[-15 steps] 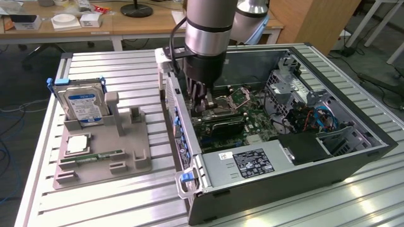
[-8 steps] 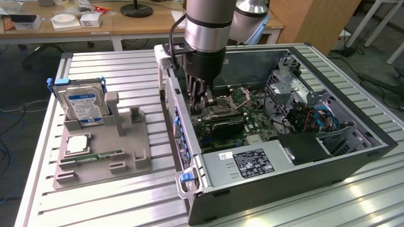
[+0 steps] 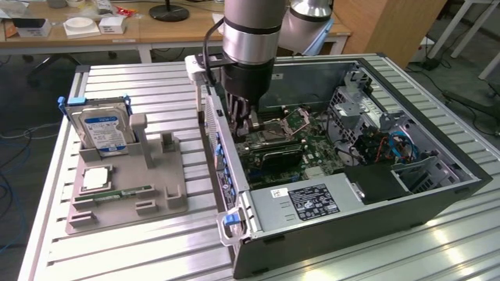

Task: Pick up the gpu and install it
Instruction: 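Press down on the gpu until it lock into place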

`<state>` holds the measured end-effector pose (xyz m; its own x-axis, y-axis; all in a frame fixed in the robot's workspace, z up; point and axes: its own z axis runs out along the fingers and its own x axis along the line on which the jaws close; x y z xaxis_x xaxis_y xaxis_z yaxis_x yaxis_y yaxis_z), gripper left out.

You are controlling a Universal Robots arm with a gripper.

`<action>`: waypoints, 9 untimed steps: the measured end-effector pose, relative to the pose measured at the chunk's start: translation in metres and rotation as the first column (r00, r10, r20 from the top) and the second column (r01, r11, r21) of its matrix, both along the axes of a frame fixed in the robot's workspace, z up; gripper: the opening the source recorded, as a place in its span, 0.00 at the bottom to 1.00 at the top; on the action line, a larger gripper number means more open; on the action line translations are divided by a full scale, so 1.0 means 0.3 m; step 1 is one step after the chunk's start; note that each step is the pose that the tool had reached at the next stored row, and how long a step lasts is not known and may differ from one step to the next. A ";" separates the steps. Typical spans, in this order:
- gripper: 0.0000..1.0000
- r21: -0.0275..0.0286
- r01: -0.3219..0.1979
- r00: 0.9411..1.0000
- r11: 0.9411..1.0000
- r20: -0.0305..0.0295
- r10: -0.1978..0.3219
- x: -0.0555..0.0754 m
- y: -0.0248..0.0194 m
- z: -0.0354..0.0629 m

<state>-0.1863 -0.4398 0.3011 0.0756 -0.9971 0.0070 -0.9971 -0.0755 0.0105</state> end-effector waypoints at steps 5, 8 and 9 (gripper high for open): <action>0.10 0.000 0.000 1.000 1.000 0.000 0.000 0.000 0.006 0.000; 0.10 0.000 0.000 1.000 1.000 0.000 0.000 -0.001 0.006 0.000; 0.10 0.000 0.000 1.000 1.000 0.000 0.000 -0.001 0.005 0.000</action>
<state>-0.1866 -0.4382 0.3011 0.0753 -0.9971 0.0071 -0.9971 -0.0752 0.0106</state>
